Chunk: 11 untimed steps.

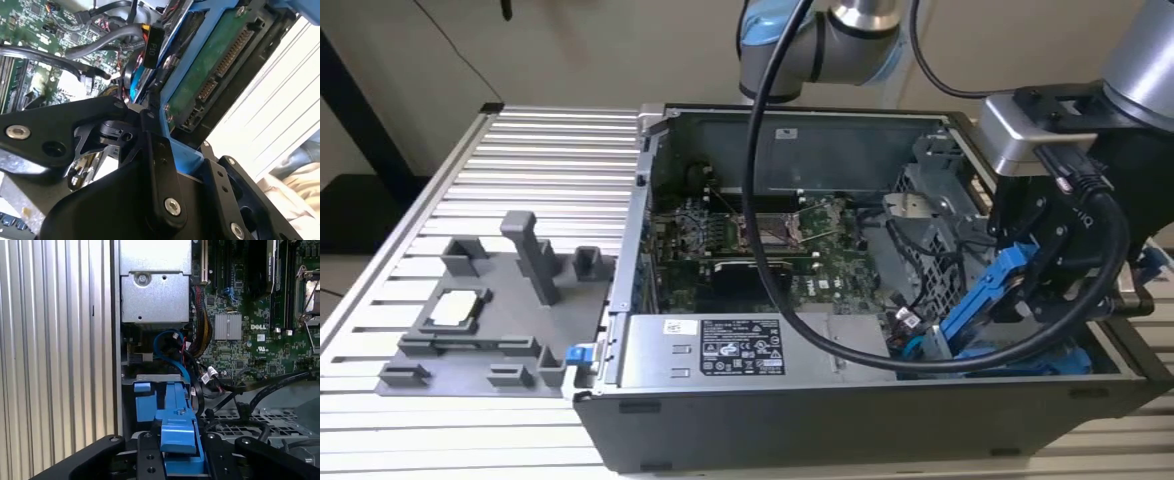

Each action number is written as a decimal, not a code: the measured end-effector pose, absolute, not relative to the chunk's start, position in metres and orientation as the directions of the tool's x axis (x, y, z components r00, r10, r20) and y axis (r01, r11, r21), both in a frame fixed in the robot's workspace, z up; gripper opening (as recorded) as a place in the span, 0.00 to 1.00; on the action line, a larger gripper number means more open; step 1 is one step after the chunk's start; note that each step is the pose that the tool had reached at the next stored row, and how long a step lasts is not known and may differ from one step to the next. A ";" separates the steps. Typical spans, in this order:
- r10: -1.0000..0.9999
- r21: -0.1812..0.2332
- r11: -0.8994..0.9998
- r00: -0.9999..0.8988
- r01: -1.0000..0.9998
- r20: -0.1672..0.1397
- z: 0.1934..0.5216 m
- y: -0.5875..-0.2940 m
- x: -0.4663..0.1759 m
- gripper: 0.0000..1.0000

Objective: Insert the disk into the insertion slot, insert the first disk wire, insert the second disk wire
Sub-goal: 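Insert the disk into the insertion slot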

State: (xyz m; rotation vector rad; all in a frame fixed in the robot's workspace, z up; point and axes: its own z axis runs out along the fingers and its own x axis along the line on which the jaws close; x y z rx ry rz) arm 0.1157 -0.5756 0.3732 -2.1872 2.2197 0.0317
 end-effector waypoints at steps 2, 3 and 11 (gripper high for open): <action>-0.999 -0.003 0.015 -0.015 -1.000 -0.036 0.373 -0.576 0.116 0.32; -0.999 -0.003 0.015 -0.015 -1.000 -0.037 0.373 -0.576 0.116 0.32; -0.999 -0.003 0.015 -0.015 -1.000 -0.043 0.381 -0.576 0.116 0.40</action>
